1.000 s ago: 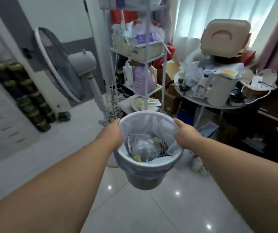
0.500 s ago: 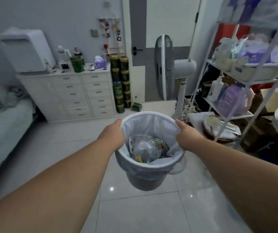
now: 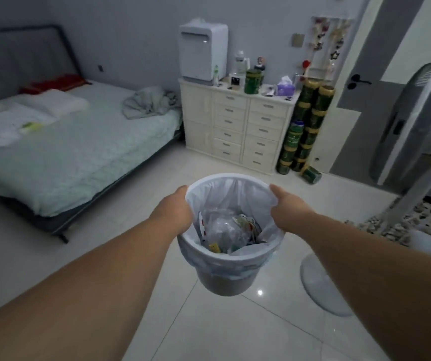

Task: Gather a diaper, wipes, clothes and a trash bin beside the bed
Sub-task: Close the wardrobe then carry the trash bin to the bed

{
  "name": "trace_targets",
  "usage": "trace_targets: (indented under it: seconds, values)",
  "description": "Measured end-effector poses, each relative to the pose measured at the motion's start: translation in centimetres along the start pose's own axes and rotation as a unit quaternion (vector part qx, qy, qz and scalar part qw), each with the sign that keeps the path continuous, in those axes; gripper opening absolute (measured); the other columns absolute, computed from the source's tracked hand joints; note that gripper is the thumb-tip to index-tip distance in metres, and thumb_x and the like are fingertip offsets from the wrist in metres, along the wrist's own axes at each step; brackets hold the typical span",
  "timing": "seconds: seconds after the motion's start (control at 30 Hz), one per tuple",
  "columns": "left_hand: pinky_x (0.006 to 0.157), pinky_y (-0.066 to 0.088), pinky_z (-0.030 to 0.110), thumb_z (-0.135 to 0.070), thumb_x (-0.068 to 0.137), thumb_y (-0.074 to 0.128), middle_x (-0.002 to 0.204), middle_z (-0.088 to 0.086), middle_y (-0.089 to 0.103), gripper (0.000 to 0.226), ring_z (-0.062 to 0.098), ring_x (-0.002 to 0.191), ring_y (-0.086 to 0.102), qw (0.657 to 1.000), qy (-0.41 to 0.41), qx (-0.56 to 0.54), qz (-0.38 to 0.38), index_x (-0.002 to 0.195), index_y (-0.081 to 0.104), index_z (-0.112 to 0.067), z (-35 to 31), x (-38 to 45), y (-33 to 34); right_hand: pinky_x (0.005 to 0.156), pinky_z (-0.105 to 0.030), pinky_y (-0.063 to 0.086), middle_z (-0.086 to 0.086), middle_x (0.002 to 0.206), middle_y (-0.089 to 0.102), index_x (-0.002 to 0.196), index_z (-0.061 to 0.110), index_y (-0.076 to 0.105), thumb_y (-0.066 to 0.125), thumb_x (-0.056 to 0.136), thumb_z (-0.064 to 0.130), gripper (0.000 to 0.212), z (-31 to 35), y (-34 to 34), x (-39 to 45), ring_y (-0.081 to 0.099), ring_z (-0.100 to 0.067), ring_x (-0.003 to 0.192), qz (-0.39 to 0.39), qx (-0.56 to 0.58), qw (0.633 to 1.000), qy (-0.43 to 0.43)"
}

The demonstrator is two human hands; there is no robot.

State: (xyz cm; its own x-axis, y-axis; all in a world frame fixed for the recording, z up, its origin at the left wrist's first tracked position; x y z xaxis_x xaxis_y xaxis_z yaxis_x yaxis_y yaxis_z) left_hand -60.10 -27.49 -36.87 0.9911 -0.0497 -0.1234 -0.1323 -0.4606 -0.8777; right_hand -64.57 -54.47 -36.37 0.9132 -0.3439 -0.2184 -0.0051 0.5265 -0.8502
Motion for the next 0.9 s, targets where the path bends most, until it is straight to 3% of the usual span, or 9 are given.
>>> trace_targets:
  seconds: [0.07,0.17,0.23,0.47,0.73,0.9]
  values:
    - [0.082,0.056,0.046,-0.020,0.090,0.044,0.105,0.003,0.063,0.043,0.026,0.088,0.062,0.999,-0.036,-0.002,-0.018,0.130,0.045,-0.036,4.2,-0.7,-1.7,0.086,-0.042,0.059,-0.013,0.136,0.055,0.156,0.043,0.021,0.045,0.094,0.013,0.072,3.8,2.2,0.1,0.063,-0.031,0.104,0.019,-0.013,0.999,-0.042]
    - [0.093,0.053,0.046,-0.016,0.090,0.043,0.128,0.006,0.061,0.057,0.030,0.108,0.061,0.995,-0.093,-0.023,-0.040,0.143,0.039,-0.036,11.3,-1.8,-4.2,0.084,-0.036,0.055,-0.013,0.142,0.053,0.157,0.041,0.020,0.045,0.091,0.011,0.077,9.8,6.0,-0.6,0.060,-0.033,0.112,0.071,-0.029,0.992,-0.099]
    - [0.096,0.051,0.046,-0.016,0.090,0.042,0.132,0.006,0.059,0.059,0.030,0.112,0.059,0.992,-0.111,-0.032,-0.044,0.145,0.039,-0.036,14.2,-2.5,-5.3,0.086,-0.034,0.053,-0.012,0.145,0.051,0.157,0.040,0.020,0.045,0.090,0.010,0.077,12.5,7.6,-1.0,0.058,-0.033,0.117,0.079,-0.040,0.989,-0.119]
    - [0.103,0.045,0.041,-0.016,0.093,0.047,0.141,0.009,0.054,0.060,0.031,0.123,0.055,0.974,-0.206,-0.037,-0.083,0.150,0.035,-0.031,29.5,-6.9,-12.2,0.098,-0.038,0.051,-0.016,0.144,0.052,0.159,0.035,0.019,0.048,0.093,0.010,0.076,26.9,17.3,-5.8,0.057,-0.035,0.122,0.139,-0.063,0.964,-0.218]
    - [0.087,0.051,0.040,-0.017,0.091,0.050,0.118,0.012,0.062,0.047,0.031,0.099,0.061,0.952,-0.272,-0.027,-0.140,0.137,0.045,-0.028,43.9,-12.7,-22.5,0.100,-0.035,0.047,-0.014,0.146,0.051,0.158,0.030,0.022,0.050,0.093,0.010,0.074,43.3,27.1,-11.8,0.055,-0.033,0.126,0.187,-0.056,0.931,-0.308]
    - [0.092,0.052,0.047,-0.013,0.090,0.049,0.117,0.013,0.062,0.048,0.034,0.102,0.061,0.935,-0.308,-0.023,-0.175,0.135,0.044,-0.028,50.3,-16.4,-26.4,0.101,-0.039,0.048,-0.015,0.143,0.053,0.158,0.029,0.023,0.048,0.094,0.011,0.071,50.9,31.1,-15.4,0.055,-0.035,0.124,0.200,-0.082,0.904,-0.369]
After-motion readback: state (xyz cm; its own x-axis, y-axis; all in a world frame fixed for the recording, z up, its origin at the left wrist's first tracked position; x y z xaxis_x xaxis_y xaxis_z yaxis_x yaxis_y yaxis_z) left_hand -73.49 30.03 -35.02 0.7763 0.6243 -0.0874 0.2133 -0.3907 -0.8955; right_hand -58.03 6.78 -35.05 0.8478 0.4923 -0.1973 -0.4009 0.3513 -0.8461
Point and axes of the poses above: each hand's wrist, its own x-axis towards the middle knuckle, its own y-axis out of the palm, z = x × y, the point moved 1 cm from there along x, towards the middle knuckle
